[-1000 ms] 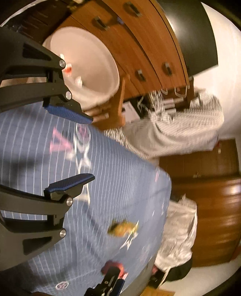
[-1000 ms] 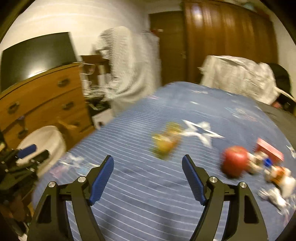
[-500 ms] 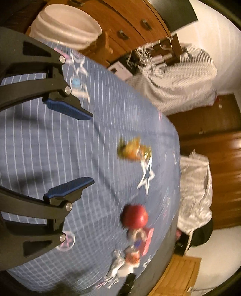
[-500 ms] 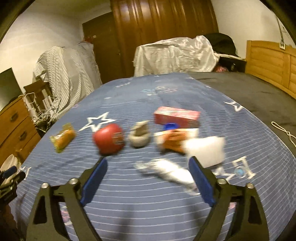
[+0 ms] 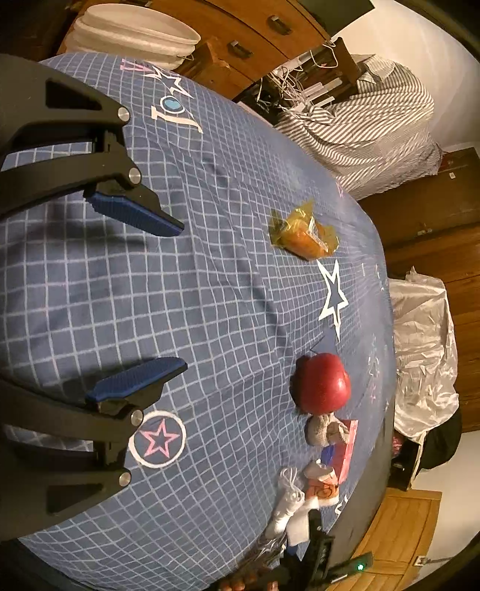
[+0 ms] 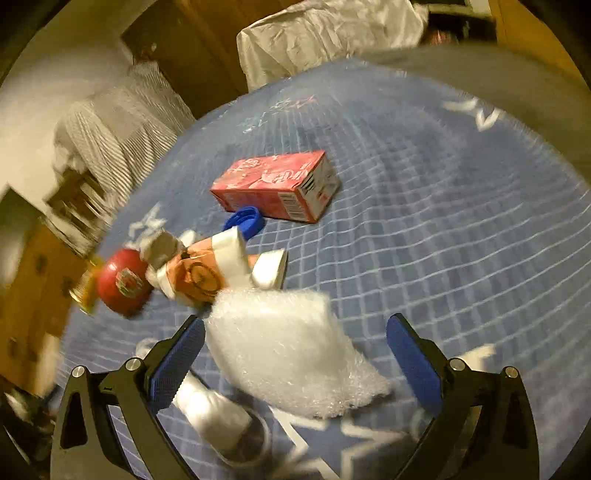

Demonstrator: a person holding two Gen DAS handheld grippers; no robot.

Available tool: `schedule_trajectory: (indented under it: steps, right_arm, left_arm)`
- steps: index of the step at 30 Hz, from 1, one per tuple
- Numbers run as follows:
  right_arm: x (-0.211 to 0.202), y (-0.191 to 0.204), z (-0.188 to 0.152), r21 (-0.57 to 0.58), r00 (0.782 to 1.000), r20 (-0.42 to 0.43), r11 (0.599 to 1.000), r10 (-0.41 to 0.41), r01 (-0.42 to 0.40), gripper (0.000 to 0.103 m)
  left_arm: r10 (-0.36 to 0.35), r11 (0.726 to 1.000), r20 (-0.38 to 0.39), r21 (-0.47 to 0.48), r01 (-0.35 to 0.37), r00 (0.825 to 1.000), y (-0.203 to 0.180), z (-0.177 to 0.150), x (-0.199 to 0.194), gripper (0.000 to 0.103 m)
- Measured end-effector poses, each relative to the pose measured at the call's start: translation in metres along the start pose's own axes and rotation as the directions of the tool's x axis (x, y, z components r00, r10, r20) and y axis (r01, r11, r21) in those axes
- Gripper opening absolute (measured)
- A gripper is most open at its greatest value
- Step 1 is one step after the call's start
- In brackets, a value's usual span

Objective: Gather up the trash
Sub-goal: 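Grasp another bubble wrap piece with the right gripper while the left grasps the white tissue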

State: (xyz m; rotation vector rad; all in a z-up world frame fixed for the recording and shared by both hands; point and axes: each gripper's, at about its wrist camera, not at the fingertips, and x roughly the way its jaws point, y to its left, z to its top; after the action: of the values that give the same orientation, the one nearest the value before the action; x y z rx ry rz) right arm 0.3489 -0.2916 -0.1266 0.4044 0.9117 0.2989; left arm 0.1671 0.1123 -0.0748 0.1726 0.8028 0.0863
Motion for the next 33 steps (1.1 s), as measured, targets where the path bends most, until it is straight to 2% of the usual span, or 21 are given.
schedule_trajectory:
  steps: [1, 2, 3, 4, 6, 8, 12, 14, 16, 20, 22, 25, 26, 27, 28, 30, 31, 32, 33]
  right_arm:
    - [0.001, 0.003, -0.001, -0.002, 1.000, 0.003, 1.000, 0.024, -0.024, 0.082]
    - [0.005, 0.010, -0.002, -0.003, 0.995, -0.015, 0.995, 0.100, -0.100, 0.070]
    - [0.010, 0.019, -0.005, -0.016, 0.989, -0.032, 0.990, 0.141, -0.142, 0.059]
    - [0.013, 0.027, -0.008, -0.037, 0.987, -0.045, 0.987, 0.153, -0.155, 0.057]
    - [0.019, 0.050, -0.019, -0.088, 0.980, -0.073, 0.978, 0.184, -0.190, 0.041]
    - [0.024, 0.075, -0.035, -0.120, 0.969, -0.113, 0.965, 0.219, -0.232, 0.034]
    - [0.014, 0.111, -0.067, -0.130, 0.938, -0.146, 0.934, 0.313, -0.332, 0.033]
    - [-0.001, 0.137, -0.089, -0.148, 0.917, -0.154, 0.909, 0.367, -0.389, 0.033]
    - [-0.017, 0.159, -0.107, -0.164, 0.905, -0.153, 0.893, 0.397, -0.420, 0.033]
    - [-0.047, 0.165, -0.117, -0.119, 0.903, -0.048, 0.895, 0.427, -0.430, 0.033]
    - [-0.066, 0.146, -0.113, -0.085, 0.921, 0.045, 0.920, 0.388, -0.383, 0.033]
    - [-0.085, 0.114, -0.114, -0.004, 0.936, 0.128, 0.944, 0.327, -0.329, 0.033]
    - [-0.090, 0.105, -0.116, 0.017, 0.940, 0.143, 0.948, 0.311, -0.316, 0.033]
    - [-0.096, 0.095, -0.122, 0.043, 0.946, 0.154, 0.955, 0.284, -0.294, 0.033]
    - [-0.099, 0.085, -0.125, 0.059, 0.948, 0.156, 0.955, 0.278, -0.290, 0.033]
    - [-0.102, 0.073, -0.136, 0.108, 0.951, 0.162, 0.953, 0.265, -0.284, 0.033]
    - [-0.104, 0.066, -0.142, 0.127, 0.950, 0.164, 0.950, 0.264, -0.286, 0.033]
    - [-0.105, 0.062, -0.148, 0.147, 0.950, 0.165, 0.946, 0.264, -0.288, 0.033]
    - [-0.109, 0.055, -0.153, 0.156, 0.951, 0.167, 0.945, 0.261, -0.287, 0.033]
  left_arm:
    - [0.000, 1.000, -0.001, 0.004, 0.000, 1.000, -0.002, 0.001, 0.000, 0.065]
    - [-0.002, 1.000, -0.003, 0.006, 0.002, 1.000, -0.003, 0.000, 0.000, 0.065]
    - [-0.003, 1.000, -0.007, 0.006, 0.003, 1.000, -0.004, -0.001, 0.001, 0.065]
    - [-0.004, 1.000, -0.011, 0.005, 0.004, 1.000, -0.005, -0.002, 0.001, 0.065]
    - [-0.004, 1.000, -0.020, -0.004, 0.004, 1.000, -0.004, -0.002, 0.003, 0.065]
    - [-0.007, 1.000, -0.023, -0.015, 0.006, 1.000, -0.002, -0.003, 0.002, 0.065]
    - [-0.001, 0.999, -0.027, -0.035, 0.000, 1.000, 0.006, -0.008, 0.001, 0.068]
    - [0.002, 0.999, -0.035, -0.047, -0.004, 0.999, 0.010, -0.011, 0.002, 0.068]
    - [0.004, 0.998, -0.042, -0.056, -0.006, 0.999, 0.012, -0.014, 0.003, 0.068]
    - [-0.028, 0.998, -0.016, -0.057, 0.027, 0.999, 0.013, -0.016, -0.008, 0.068]
    - [-0.058, 0.997, 0.016, -0.039, 0.059, 0.998, 0.010, -0.014, -0.016, 0.068]
    - [-0.179, 0.984, 0.065, 0.036, 0.177, 0.982, -0.005, -0.007, -0.029, 0.068]
    - [-0.221, 0.973, 0.081, 0.085, 0.214, 0.972, -0.013, -0.002, -0.033, 0.068]
    - [-0.286, 0.950, 0.095, 0.157, 0.269, 0.954, -0.025, 0.005, -0.036, 0.068]
    - [-0.359, 0.914, 0.096, 0.236, 0.329, 0.928, -0.039, 0.012, -0.037, 0.068]
    - [-0.430, 0.860, 0.091, 0.344, 0.377, 0.898, -0.062, 0.021, -0.034, 0.068]
    - [-0.473, 0.818, 0.062, 0.403, 0.411, 0.879, -0.075, 0.026, -0.028, 0.068]
    - [-0.501, 0.778, 0.032, 0.456, 0.433, 0.865, -0.088, 0.030, -0.022, 0.068]
    - [-0.516, 0.749, 0.011, 0.490, 0.445, 0.856, -0.097, 0.031, -0.016, 0.068]
